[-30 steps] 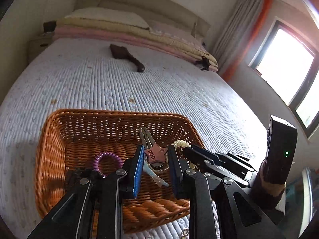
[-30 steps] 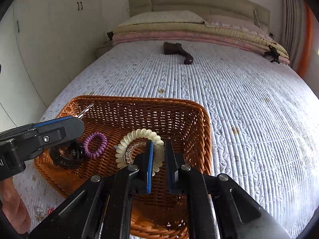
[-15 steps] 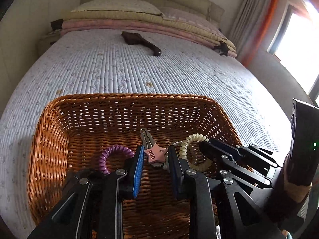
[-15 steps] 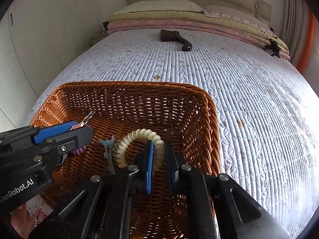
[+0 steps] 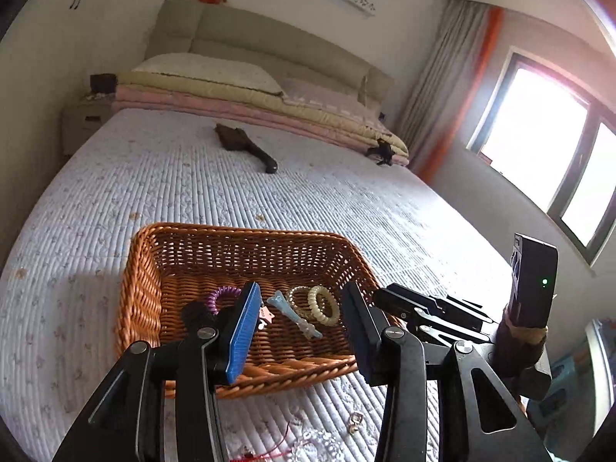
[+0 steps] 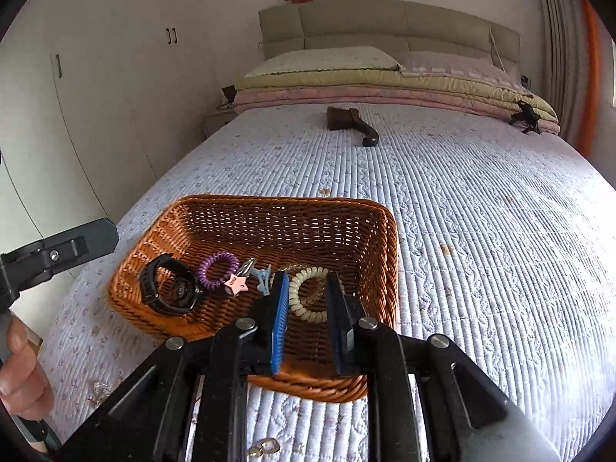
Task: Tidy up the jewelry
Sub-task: 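Carry the keychain and hair tie into the basket and open both tools, then move both tools back from the basket toward the remaining jewelry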
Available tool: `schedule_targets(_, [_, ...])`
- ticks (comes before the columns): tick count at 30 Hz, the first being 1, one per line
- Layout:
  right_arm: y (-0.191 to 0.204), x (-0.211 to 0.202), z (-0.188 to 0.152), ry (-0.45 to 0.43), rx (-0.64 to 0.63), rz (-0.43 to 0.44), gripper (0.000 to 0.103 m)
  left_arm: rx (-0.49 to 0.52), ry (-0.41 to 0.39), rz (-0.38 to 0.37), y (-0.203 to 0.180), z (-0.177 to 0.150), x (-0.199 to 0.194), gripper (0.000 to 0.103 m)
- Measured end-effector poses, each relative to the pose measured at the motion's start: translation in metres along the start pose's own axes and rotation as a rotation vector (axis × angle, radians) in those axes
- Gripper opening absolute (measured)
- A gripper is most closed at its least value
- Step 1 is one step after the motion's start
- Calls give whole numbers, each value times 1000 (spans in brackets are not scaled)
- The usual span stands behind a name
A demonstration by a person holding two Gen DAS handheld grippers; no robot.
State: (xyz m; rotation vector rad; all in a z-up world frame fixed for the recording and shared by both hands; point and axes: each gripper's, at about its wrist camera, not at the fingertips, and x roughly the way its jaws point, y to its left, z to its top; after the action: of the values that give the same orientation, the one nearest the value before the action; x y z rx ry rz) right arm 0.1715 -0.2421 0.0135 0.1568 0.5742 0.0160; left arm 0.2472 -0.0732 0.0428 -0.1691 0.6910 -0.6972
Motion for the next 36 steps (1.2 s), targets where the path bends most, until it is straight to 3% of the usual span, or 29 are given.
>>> schedule_targets(8, [27,-76,-17,-128,-28,8,21,78,-144,9,-33,-13,-95,45])
schedule_targets(12, [40,-114,-33,-200,-38,5,36,78,-224,24,-37,-30,-144,58])
schedule_targets(17, [46,-138,-77,-246,-3,33,38,57,-287,84,-25,-72,-182,60])
schedule_targets(21, [60,-126,-108,-202,-22,36,38,-4,-266,132,3,-103,-179,60])
schedule_targets(25, [70,-109,-128,-147,-46,49,38,-66,-196,215,35,-127,-154,60])
schedule_targets(32, [69,-87,-151,-67,-49,32,38,-93,-79,275,60,-150,-114,59])
schedule_targets(36, [66,-72,-160,29,-33,34,38,-136,7,294,74,-159,-95,58])
